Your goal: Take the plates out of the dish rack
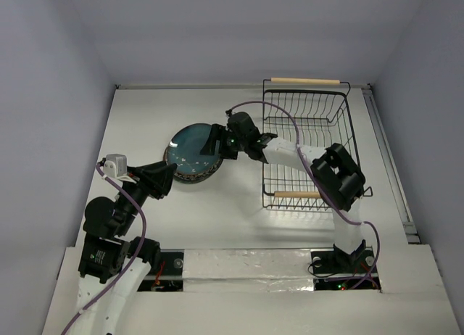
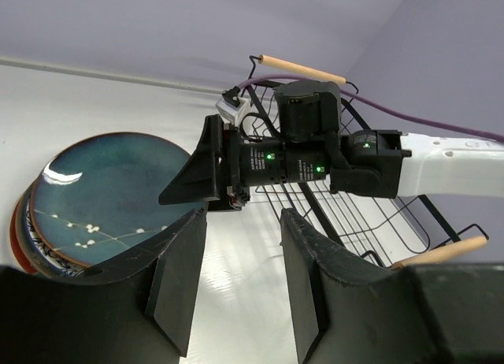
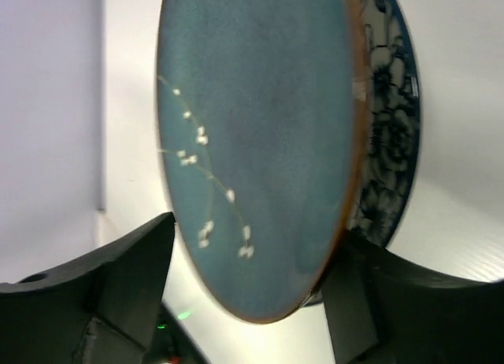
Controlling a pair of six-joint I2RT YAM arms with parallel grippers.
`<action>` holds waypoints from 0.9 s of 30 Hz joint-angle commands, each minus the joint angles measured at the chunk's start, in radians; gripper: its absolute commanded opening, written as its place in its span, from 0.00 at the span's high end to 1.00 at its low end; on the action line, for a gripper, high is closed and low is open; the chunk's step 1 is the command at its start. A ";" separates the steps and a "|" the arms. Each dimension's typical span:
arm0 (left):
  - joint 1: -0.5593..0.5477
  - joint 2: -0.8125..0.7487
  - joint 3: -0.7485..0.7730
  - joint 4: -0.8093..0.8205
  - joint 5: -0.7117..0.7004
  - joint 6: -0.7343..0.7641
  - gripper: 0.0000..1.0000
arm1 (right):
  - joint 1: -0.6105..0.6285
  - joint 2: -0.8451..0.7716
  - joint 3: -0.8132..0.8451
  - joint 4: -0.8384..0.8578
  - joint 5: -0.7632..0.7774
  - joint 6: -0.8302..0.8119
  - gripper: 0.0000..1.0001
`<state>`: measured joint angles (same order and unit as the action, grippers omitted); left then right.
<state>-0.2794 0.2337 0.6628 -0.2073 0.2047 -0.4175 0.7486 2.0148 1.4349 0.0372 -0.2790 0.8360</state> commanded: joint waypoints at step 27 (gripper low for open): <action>0.014 0.001 -0.002 0.037 -0.004 -0.003 0.60 | 0.118 -0.249 0.167 -0.387 0.596 -0.396 0.70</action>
<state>-0.2726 0.2333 0.6628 -0.2077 0.2043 -0.4175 0.8581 1.9442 1.6405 -0.4351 0.2379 0.4522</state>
